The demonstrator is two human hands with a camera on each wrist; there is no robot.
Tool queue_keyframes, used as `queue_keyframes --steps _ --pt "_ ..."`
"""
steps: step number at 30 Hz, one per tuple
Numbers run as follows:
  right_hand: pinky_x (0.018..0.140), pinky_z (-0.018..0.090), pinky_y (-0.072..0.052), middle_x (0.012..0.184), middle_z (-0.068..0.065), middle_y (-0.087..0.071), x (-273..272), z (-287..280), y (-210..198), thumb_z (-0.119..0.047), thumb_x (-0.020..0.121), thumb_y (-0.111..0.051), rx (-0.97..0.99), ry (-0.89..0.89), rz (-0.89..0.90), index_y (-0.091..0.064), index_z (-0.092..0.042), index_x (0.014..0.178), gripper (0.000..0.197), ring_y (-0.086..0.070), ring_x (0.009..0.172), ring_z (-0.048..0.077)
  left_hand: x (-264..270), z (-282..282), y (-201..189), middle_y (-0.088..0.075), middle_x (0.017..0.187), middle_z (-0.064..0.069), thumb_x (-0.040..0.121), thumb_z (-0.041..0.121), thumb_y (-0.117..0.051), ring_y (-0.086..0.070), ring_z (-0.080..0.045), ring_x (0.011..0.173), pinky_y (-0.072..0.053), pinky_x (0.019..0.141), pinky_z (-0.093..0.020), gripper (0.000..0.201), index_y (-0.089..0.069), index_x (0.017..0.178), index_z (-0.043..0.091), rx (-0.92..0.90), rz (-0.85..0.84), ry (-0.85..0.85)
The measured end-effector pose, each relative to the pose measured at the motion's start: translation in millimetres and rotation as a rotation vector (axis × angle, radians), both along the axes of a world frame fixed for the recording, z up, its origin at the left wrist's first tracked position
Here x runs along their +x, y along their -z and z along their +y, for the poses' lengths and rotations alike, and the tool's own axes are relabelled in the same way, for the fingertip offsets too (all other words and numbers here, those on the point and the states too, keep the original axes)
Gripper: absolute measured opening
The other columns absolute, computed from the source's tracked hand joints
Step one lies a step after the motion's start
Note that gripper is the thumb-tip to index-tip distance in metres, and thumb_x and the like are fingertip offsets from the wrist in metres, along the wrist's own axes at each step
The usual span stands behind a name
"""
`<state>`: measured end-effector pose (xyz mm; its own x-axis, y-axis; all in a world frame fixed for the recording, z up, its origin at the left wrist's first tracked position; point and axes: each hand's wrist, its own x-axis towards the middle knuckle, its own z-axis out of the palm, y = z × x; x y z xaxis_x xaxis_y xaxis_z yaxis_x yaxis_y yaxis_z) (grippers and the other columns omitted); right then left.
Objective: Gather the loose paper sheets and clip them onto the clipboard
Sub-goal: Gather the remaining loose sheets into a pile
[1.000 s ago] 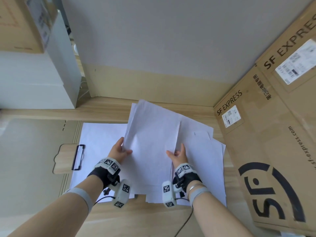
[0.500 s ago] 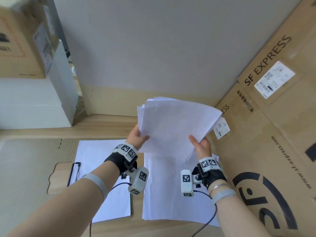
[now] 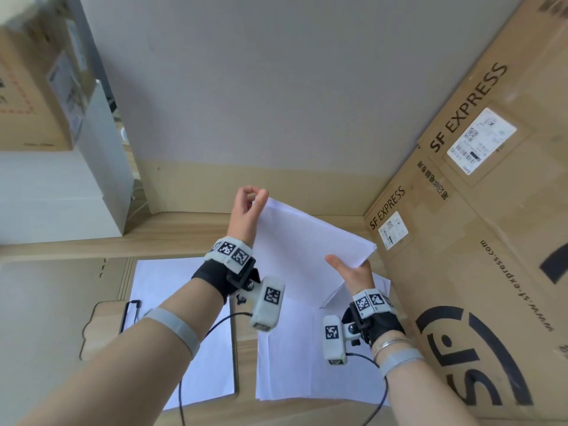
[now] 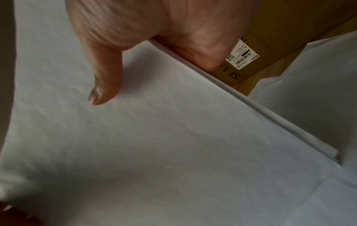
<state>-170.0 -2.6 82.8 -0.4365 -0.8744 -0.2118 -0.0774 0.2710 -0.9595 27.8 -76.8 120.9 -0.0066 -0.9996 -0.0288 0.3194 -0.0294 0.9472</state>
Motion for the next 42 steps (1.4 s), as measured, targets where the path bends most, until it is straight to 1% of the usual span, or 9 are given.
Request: queue_keyframes --steps 5,8,15,18,22,26,30,36,42 --pt "0.071 0.019 -0.048 0.091 0.005 -0.062 1 1 0 -0.005 0.078 -0.072 -0.004 0.004 -0.036 -0.058 -0.024 0.073 0.025 -0.057 0.091 0.019 -8 -16 -3 -0.039 0.067 0.007 0.091 0.008 -0.049 -0.035 -0.007 0.062 -0.032 0.050 -0.005 0.030 -0.038 0.066 0.023 0.043 -0.140 -0.134" --pt "0.056 0.004 -0.049 0.095 0.006 -0.061 1 2 2 -0.004 0.078 -0.071 -0.009 -0.005 -0.044 -0.057 -0.024 0.074 0.024 -0.057 0.090 0.018 -6 -20 2 -0.043 0.072 0.009 0.092 0.016 -0.041 -0.040 -0.007 0.071 -0.032 0.065 -0.018 0.022 -0.043 0.072 0.022 0.037 -0.167 -0.156" --pt "0.083 0.028 -0.043 0.080 -0.009 -0.060 1 1 4 -0.008 0.078 -0.073 0.023 -0.031 -0.030 -0.057 -0.027 0.074 0.025 -0.057 0.091 0.019 -7 -11 9 -0.043 0.067 0.004 0.081 0.038 -0.050 -0.036 -0.009 0.058 -0.031 0.053 -0.016 0.020 -0.043 0.066 0.027 0.009 -0.331 -0.039" --pt "0.077 0.028 -0.044 0.074 -0.008 -0.059 -1 -2 0 -0.012 0.079 -0.072 0.011 0.004 -0.030 -0.054 -0.025 0.070 0.024 -0.058 0.078 0.019 -7 -12 5 -0.044 0.072 0.009 0.076 0.040 -0.041 -0.044 0.007 0.061 -0.033 0.057 -0.004 0.019 -0.044 0.067 0.024 -0.054 -0.171 -0.045" --pt "0.076 0.029 -0.048 0.076 -0.005 -0.062 -6 -4 8 -0.016 0.076 -0.075 0.058 0.002 -0.025 -0.058 -0.020 0.073 0.018 -0.060 0.081 0.021 4 -6 20 -0.046 0.078 0.013 0.066 0.040 -0.063 -0.046 0.012 0.055 -0.037 0.056 -0.002 0.032 -0.043 0.090 0.033 -0.086 -0.122 0.124" --pt "0.090 0.035 -0.047 0.097 0.006 -0.064 -1 -1 22 -0.026 0.064 -0.084 0.121 -0.049 -0.038 -0.062 -0.014 0.090 0.036 -0.062 0.099 0.026 14 1 51 -0.061 0.083 0.005 0.077 0.001 -0.071 -0.062 -0.011 0.078 -0.050 0.070 -0.020 0.029 -0.055 0.096 0.017 0.107 -0.398 0.279" --pt "0.085 0.029 -0.043 0.090 0.001 -0.063 -3 -3 21 -0.010 0.075 -0.075 0.103 -0.049 -0.013 -0.057 -0.026 0.075 0.024 -0.058 0.089 0.019 18 0 66 -0.067 0.051 0.018 0.081 -0.001 -0.066 -0.061 0.007 0.051 -0.050 0.059 -0.017 0.022 -0.060 0.068 0.016 0.128 -0.429 0.291" --pt "0.085 0.025 -0.039 0.097 0.003 -0.059 -3 1 38 -0.008 0.077 -0.075 0.180 -0.118 0.008 -0.055 -0.016 0.092 0.026 -0.055 0.093 0.016 22 6 78 -0.072 0.086 -0.003 0.056 0.009 -0.076 -0.066 -0.023 0.086 -0.054 0.088 -0.039 0.030 -0.065 0.084 0.017 0.362 -0.277 0.381" --pt "0.085 0.027 -0.040 0.088 -0.006 -0.060 -6 -3 50 -0.005 0.077 -0.073 0.157 -0.104 -0.014 -0.055 -0.026 0.082 0.029 -0.054 0.094 0.016 18 9 85 -0.063 0.085 0.001 0.072 0.018 -0.072 -0.060 -0.017 0.080 -0.049 0.086 -0.037 0.015 -0.060 0.079 0.024 0.331 -0.376 0.356"
